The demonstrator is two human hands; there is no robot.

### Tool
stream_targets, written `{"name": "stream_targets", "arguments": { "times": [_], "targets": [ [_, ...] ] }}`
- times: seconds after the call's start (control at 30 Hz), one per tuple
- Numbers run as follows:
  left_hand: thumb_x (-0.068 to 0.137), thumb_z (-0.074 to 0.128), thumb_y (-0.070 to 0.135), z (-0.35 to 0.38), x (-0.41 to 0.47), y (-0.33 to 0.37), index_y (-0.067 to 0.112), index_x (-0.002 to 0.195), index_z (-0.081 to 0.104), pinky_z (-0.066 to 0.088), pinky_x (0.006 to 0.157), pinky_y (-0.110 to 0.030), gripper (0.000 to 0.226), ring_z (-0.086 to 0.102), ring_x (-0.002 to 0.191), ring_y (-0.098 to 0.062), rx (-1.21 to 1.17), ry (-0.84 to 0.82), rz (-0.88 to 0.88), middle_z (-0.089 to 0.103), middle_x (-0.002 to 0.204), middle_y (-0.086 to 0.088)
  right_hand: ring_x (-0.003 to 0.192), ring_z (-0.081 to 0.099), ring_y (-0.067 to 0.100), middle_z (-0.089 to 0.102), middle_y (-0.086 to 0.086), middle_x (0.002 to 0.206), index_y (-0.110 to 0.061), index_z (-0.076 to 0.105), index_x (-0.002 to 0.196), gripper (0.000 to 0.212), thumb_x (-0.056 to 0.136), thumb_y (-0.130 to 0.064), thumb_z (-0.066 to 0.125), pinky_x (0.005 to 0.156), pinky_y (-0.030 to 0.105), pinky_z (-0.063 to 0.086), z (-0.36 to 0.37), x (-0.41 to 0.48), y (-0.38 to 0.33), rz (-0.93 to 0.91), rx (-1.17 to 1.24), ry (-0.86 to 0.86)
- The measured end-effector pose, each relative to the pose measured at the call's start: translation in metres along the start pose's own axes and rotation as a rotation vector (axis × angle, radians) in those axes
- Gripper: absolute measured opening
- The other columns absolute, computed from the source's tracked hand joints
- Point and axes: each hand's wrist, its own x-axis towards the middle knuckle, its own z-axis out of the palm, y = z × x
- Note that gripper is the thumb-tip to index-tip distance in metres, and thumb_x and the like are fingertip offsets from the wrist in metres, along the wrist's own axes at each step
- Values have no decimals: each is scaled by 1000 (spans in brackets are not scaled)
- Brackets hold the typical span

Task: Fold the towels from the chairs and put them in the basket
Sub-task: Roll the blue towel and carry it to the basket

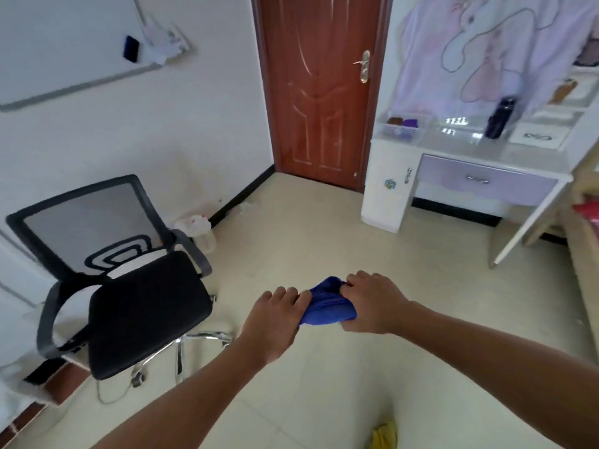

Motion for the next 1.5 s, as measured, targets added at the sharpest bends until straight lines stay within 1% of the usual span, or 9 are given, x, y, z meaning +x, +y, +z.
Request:
{"name": "stream_targets", "arguments": {
  "times": [0.2, 0.3, 0.4, 0.57, 0.63, 0.83, 1.03, 1.2, 1.5],
  "targets": [
    [79, 53, 21, 15, 135, -20, 19, 120, 45, 42, 72, -33, 42, 57, 88, -25, -201, -102, -60, 62, 102, 1, 88, 57, 18, 61, -6, 96, -21, 59, 102, 54, 75, -66, 48, 75, 30, 46, 4, 44, 128, 64, 13, 110],
    [80, 56, 25, 23, 209, -24, 23, 138, 35, 45, 78, -32, 62, 56, 102, -20, -328, -140, -143, 57, 117, 7, 84, 62, 17, 66, -4, 100, -18, 66, 96, 46, 73, -56, 53, 67, 29, 53, 8, 67, 188, 37, 34, 209],
    [79, 58, 27, 29, 277, -30, 28, 121, 50, 40, 71, -26, 43, 55, 96, -15, -334, -162, -116, 53, 105, 9, 85, 64, 17, 66, -3, 105, -18, 64, 103, 38, 70, -37, 63, 68, 32, 56, 9, 87, 243, 18, 112, 253],
    [81, 60, 33, 36, 365, -35, 26, 108, 54, 41, 68, -25, 28, 54, 86, -15, -292, -139, -19, 50, 96, 6, 97, 57, 17, 59, -5, 114, -25, 34, 139, 85, 66, -66, 49, 87, 34, 47, 2, 120, 300, 113, 99, 142],
    [81, 61, 35, 40, 402, -37, 25, 105, 54, 42, 67, -26, 26, 53, 84, -15, -293, -105, 28, 50, 96, 6, 95, 57, 20, 58, -2, 111, -23, 37, 139, 95, 62, -78, 44, 85, 37, 48, 8, 141, 320, 159, 13, 145],
    [88, 54, 37, 70, 521, -64, 21, 110, 54, 41, 78, -28, 27, 53, 91, -18, -201, -80, 179, 59, 102, 5, 78, 64, 17, 66, -3, 92, -20, 58, 100, 32, 74, -37, 66, 70, 31, 50, 22, 216, 405, 176, -30, 242],
    [91, 53, 34, 105, 659, -100, 23, 131, 46, 45, 79, -28, 42, 59, 92, -19, -323, -81, 259, 64, 109, 2, 76, 65, 15, 69, -6, 95, -25, 52, 120, 44, 80, -35, 68, 67, 30, 51, 14, 297, 519, 210, -37, 221],
    [88, 55, 28, 107, 762, -114, 31, 127, 48, 52, 80, -30, 40, 60, 92, -12, -538, -242, 257, 63, 110, 7, 101, 60, 17, 63, -7, 116, -29, 49, 130, 41, 89, -35, 54, 86, 31, 45, 1, 338, 589, 375, 108, 135],
    [94, 46, 28, 151, 923, -94, 25, 120, 51, 50, 86, -35, 27, 59, 95, -14, -747, -406, 172, 57, 112, 6, 91, 58, 12, 59, -13, 104, -35, 56, 114, 41, 75, -31, 69, 80, 26, 46, 13, 384, 745, 636, 611, 82]
  ]
}}
